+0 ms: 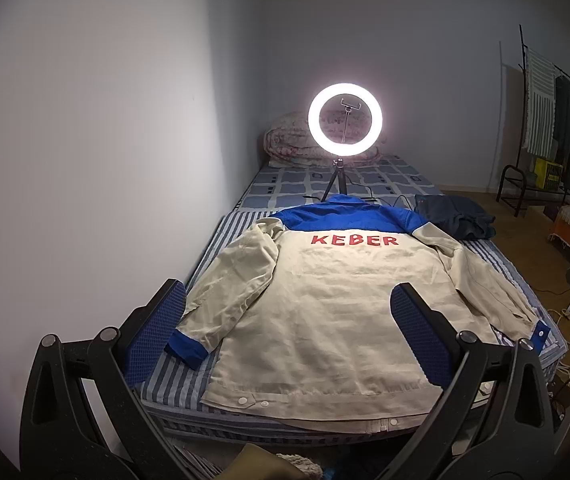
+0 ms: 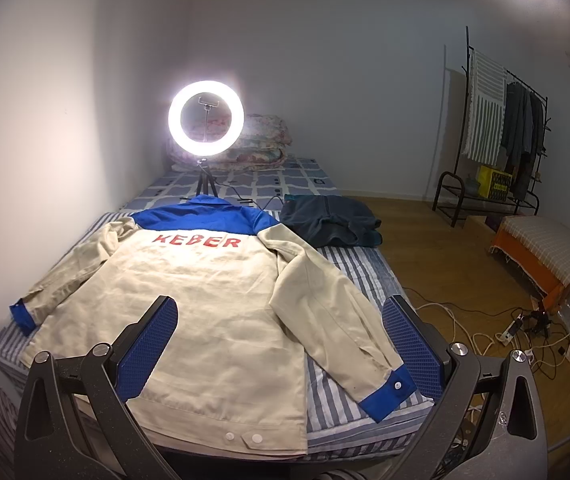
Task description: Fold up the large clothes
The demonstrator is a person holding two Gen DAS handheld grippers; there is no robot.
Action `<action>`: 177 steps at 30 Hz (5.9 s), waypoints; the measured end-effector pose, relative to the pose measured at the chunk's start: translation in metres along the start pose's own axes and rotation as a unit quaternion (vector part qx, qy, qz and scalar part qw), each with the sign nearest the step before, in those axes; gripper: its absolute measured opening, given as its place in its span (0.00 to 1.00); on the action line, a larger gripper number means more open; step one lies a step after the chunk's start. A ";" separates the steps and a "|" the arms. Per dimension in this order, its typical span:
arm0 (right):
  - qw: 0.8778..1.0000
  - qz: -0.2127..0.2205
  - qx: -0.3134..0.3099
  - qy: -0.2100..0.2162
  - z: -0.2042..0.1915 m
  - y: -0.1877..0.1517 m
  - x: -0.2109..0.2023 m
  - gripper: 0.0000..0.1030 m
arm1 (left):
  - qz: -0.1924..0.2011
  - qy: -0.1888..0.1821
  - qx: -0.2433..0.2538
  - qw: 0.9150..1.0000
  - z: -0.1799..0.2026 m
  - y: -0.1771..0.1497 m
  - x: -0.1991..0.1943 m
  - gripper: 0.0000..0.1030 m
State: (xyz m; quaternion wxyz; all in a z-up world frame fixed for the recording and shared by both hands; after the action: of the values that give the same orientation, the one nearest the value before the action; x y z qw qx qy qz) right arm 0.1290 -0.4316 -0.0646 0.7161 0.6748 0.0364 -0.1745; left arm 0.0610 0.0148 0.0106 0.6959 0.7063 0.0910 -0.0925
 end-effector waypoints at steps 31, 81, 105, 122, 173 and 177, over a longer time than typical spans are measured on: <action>1.000 0.001 -0.006 0.008 -0.010 0.005 0.003 0.99 | 0.002 0.003 0.003 1.000 -0.003 -0.004 0.008 1.00; 0.965 -0.073 -0.066 0.242 -0.241 -0.021 0.066 0.68 | -0.164 -0.003 -0.166 0.973 -0.146 -0.176 0.097 0.68; 0.810 -0.401 0.204 0.375 -0.447 -0.175 0.214 0.57 | -0.204 0.070 -0.256 0.942 -0.187 -0.225 0.131 0.56; 0.821 -0.394 0.161 0.381 -0.491 -0.152 0.223 0.02 | -0.201 0.067 -0.251 0.944 -0.209 -0.234 0.160 0.56; 0.855 -0.341 0.139 0.366 -0.475 -0.118 0.287 0.33 | -0.022 0.026 -0.016 0.999 -0.145 -0.130 0.191 0.15; 0.863 -0.302 0.187 0.359 -0.440 -0.071 0.289 0.44 | -0.030 0.003 0.015 0.999 -0.124 -0.143 0.182 0.15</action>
State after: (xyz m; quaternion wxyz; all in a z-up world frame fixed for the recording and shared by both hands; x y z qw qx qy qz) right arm 0.4597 -0.0607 -0.2534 0.4261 0.7679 0.4599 -0.1314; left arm 0.2006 0.1409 -0.1729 0.6815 0.7142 0.1130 -0.1124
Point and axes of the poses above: each gripper's, at about its wrist camera, not at the fingertips, and x roughly the way its jaws point, z to its right, y to its top, the point moved 7 cm from there along x, roughly the way its jaws point, and after that the axes turned 13 degrees about z, right-handed, at the moved point
